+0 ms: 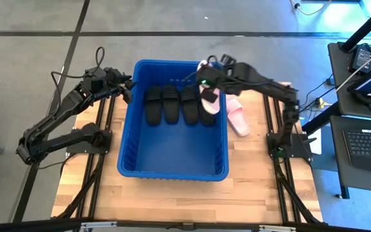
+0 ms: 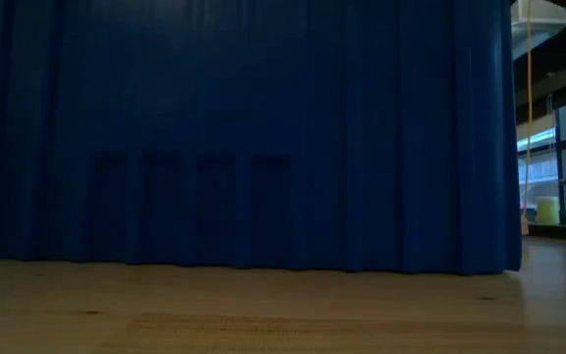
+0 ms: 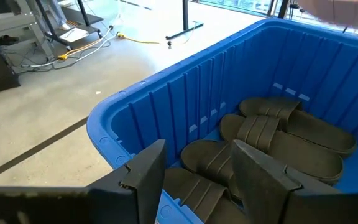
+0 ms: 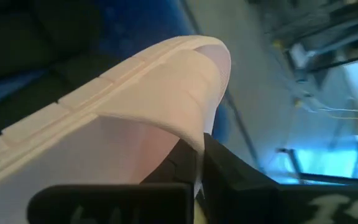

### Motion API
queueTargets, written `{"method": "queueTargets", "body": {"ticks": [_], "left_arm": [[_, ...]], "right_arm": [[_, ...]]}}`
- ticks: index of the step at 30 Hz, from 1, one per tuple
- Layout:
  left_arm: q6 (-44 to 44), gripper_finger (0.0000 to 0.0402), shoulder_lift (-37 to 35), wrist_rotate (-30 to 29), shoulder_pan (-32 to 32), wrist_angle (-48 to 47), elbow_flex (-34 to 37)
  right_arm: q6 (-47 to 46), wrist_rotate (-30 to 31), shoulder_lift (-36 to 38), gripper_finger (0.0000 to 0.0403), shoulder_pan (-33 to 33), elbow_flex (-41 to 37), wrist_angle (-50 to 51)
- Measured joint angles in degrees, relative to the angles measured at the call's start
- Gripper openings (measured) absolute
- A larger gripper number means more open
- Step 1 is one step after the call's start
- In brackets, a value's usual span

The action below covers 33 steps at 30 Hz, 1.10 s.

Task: Pick and place slides into bin
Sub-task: Put the pink slipper into the blue bin

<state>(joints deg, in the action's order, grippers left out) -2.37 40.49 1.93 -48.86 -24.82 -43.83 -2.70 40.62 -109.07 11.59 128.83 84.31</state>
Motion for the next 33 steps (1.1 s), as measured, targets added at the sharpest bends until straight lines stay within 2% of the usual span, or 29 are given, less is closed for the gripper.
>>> {"method": "queueTargets", "body": {"ticks": [7,13,20,33], "left_arm": [[-1.3,0.0176,0.0,0.02,0.01,-0.03,0.0],[-1.36,0.0176,0.0,0.0,0.02,-0.04,0.0],[-4.23,0.0176,0.0,0.02,0.02,-0.19,0.0],[-4.44,0.0176,0.0,0.02,0.02,-0.2,0.0]], "right_arm": [[-5.39,-7.7,-7.97,0.0013,-3.24,3.01,1.26],[-9.45,-7.93,-14.0,0.0013,-4.82,3.01,6.14],[-10.81,-9.95,-17.27,0.0013,-5.28,-2.2,5.62],[-17.96,-10.62,-16.82,0.0013,-5.41,-16.8,3.96]]}}
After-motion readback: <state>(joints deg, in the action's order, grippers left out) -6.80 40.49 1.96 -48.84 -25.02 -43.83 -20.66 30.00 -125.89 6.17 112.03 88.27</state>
